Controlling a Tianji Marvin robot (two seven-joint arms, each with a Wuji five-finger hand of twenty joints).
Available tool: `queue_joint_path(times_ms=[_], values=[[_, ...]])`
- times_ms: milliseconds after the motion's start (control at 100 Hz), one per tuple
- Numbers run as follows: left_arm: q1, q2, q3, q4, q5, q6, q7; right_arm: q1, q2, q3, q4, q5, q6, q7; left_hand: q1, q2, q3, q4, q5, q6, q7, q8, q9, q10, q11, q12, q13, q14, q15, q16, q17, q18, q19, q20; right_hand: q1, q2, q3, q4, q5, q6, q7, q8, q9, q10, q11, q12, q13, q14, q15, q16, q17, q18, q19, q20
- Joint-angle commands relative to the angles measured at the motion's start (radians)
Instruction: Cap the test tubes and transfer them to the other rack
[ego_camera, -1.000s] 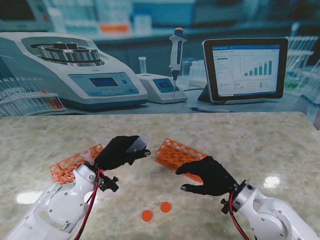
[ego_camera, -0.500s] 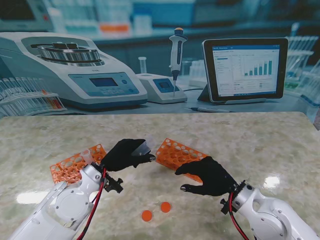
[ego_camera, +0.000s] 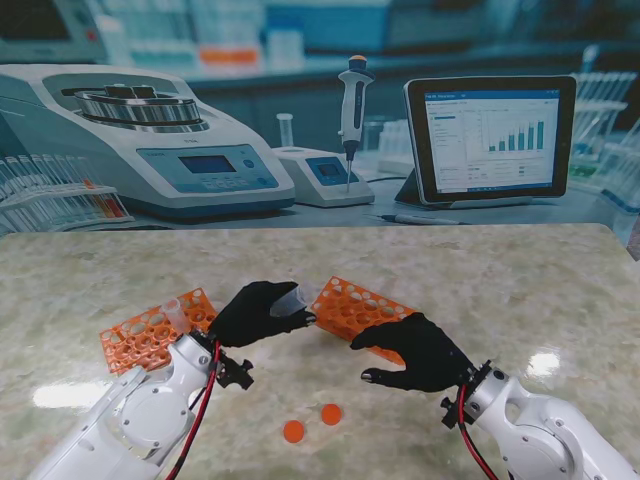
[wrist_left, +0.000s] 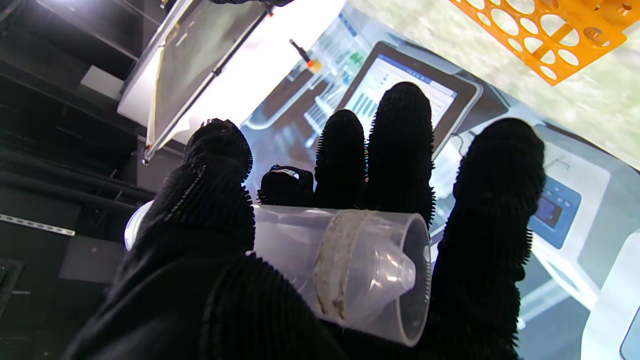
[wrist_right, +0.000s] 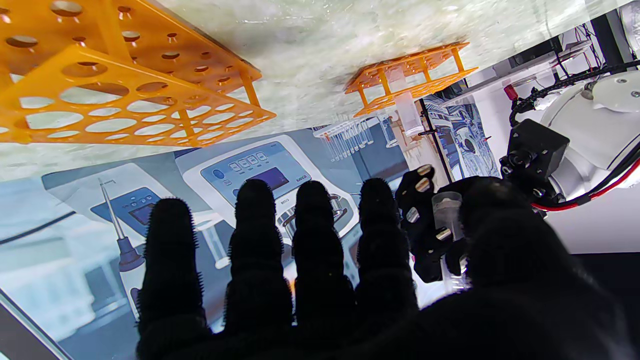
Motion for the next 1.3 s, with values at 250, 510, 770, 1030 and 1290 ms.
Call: queue_joint_path(times_ms=[250, 510, 770, 1030, 1290], values=[[-0.008, -0.017, 0.028, 0.04, 0.004, -0.007, 0.033, -0.004, -0.002, -0.007, -0.002, 0.002, -0.004, 0.005, 0.081, 0.131, -0.074, 0.009, 0.022, 0.049, 0.09, 0.1, -0.101, -0.089, -0.133, -0.002, -0.254, -0.029, -0.258, -0.132, -0.549, -0.003, -0.375, -0.119, 0.02, 0.047, -0.022, 0.021, -0.016, -0.002, -0.003, 0.011, -0.007, 0.0, 0.002, 0.006, -0.023, -0.001, -0.033, -0.001, -0.004, -0.012, -0.012, 0.011], [-0.021, -0.02, 0.045, 0.072, 0.004, -0.014, 0.042, -0.003, -0.001, -0.011, -0.003, -0.002, -0.005, 0.007, 0.072, 0.142, -0.082, 0.03, 0.017, 0.073, 0.118, 0.11, -0.049, -0.108, 0.106, 0.17, -0.278, -0.007, 0.063, 0.154, -0.504, -0.022, -0.211, -0.017, 0.022, 0.046, -0.022, 0.021, -0.018, -0.002, -0.003, 0.011, -0.007, 0.002, 0.002, 0.006, -0.022, -0.001, -0.033, -0.001, -0.004, -0.012, -0.011, 0.012], [-0.03, -0.026, 0.056, 0.1, 0.003, -0.021, 0.061, -0.004, -0.001, -0.012, -0.003, -0.003, -0.011, 0.006, 0.057, 0.115, -0.058, 0.061, 0.046, 0.102, 0.155, 0.124, 0.051, -0.087, 0.211, 0.27, -0.17, 0.022, 0.355, 0.28, -0.305, 0.072, 0.147, 0.182, 0.024, 0.043, -0.021, 0.022, -0.019, -0.003, -0.004, 0.011, -0.007, 0.002, 0.002, 0.006, -0.022, -0.002, -0.033, 0.0, -0.003, -0.012, -0.011, 0.012], [-0.035, -0.027, 0.061, 0.108, -0.014, -0.018, 0.055, -0.003, 0.0, -0.019, -0.004, -0.004, -0.016, 0.01, 0.039, 0.099, -0.034, 0.07, 0.063, 0.094, 0.16, 0.123, 0.105, -0.074, 0.241, 0.271, 0.052, -0.09, 0.614, 0.215, 0.149, -0.019, 0.555, 0.019, 0.026, 0.039, -0.02, 0.022, -0.019, -0.001, -0.004, 0.011, -0.008, 0.002, 0.001, 0.006, -0.02, 0.001, -0.032, 0.0, -0.002, -0.012, -0.011, 0.012], [-0.039, -0.026, 0.063, 0.108, -0.042, -0.02, 0.035, 0.004, 0.005, -0.041, -0.009, 0.004, -0.01, 0.039, 0.033, 0.096, -0.029, 0.072, 0.074, 0.087, 0.157, 0.116, 0.137, -0.072, 0.238, 0.261, 0.136, -0.131, 0.663, 0.198, 0.268, -0.16, 0.71, -0.042, 0.033, 0.031, -0.018, 0.022, -0.021, 0.0, -0.004, 0.01, -0.007, 0.003, 0.002, 0.006, -0.017, -0.005, -0.032, 0.001, 0.001, -0.012, -0.01, 0.012]])
